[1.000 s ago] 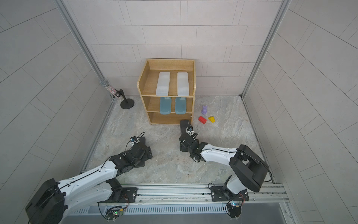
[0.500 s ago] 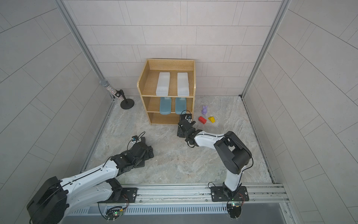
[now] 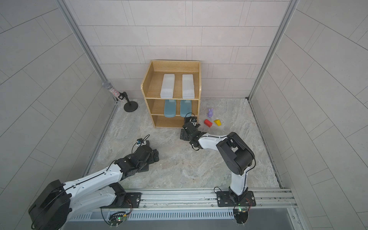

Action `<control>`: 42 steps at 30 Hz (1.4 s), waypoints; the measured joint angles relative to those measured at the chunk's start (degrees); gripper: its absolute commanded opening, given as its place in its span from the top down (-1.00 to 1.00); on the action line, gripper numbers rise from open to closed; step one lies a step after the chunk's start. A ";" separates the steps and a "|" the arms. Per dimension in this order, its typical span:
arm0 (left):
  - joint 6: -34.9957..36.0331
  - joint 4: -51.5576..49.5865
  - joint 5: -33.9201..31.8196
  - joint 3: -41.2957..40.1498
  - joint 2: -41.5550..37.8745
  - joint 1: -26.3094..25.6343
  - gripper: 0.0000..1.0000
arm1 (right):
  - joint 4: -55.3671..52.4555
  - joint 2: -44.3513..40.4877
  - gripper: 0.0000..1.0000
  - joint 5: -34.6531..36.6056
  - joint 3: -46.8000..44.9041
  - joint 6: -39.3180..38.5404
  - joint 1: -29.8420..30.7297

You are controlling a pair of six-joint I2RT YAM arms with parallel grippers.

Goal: Place the pencil cases on the shelf according to color
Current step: Place the pencil case on the shelf.

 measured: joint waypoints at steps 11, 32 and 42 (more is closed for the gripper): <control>-0.09 -1.73 1.55 -1.01 -3.39 0.00 -0.99 | -1.95 -10.56 -0.95 -0.59 -6.56 -1.25 0.59; -0.46 -1.36 1.62 -1.64 -4.04 0.00 -0.99 | -1.38 -12.28 0.02 -2.29 -14.75 -0.85 5.07; -0.42 1.03 0.96 -1.55 -2.08 0.00 -0.99 | -0.50 -4.76 0.09 -3.48 -8.04 -1.53 3.06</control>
